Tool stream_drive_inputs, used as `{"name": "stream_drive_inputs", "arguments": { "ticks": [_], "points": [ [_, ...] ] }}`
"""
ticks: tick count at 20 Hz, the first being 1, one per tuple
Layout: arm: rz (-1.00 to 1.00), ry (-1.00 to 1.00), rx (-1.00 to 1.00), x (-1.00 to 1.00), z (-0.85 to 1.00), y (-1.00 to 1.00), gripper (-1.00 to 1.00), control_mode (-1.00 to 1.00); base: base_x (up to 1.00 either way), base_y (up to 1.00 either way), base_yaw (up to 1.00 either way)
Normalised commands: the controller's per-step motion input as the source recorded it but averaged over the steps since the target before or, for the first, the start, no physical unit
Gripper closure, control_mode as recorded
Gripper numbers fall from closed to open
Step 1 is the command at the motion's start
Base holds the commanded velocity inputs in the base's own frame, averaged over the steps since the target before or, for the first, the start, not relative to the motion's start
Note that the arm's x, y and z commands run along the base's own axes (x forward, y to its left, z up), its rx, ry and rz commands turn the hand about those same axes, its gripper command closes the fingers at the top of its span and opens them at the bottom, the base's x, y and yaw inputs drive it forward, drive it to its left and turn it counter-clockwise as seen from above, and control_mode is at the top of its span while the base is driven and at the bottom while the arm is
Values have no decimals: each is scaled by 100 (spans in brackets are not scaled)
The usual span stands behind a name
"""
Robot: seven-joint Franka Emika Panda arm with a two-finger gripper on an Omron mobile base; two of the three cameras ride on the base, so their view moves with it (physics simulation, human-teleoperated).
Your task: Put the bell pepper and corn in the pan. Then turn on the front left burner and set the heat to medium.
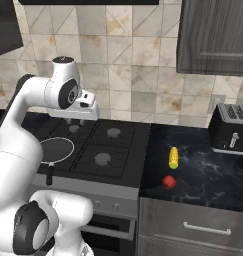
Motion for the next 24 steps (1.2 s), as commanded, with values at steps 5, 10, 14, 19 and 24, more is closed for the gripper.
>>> {"name": "stream_drive_inputs", "arguments": {
  "ticks": [5,10,14,19,24],
  "points": [
    [-1,0,0,4,0,0,-100,-100,0,0,0],
    [-10,0,0,16,-6,-31,-100,-100,0,0,0],
    [0,0,0,41,-4,-100,-100,-100,0,0,0],
    [0,0,-1,32,-1,-96,-100,-100,0,0,0],
    [0,0,0,-2,-35,-50,-100,-100,0,0,0]
  ]
}}
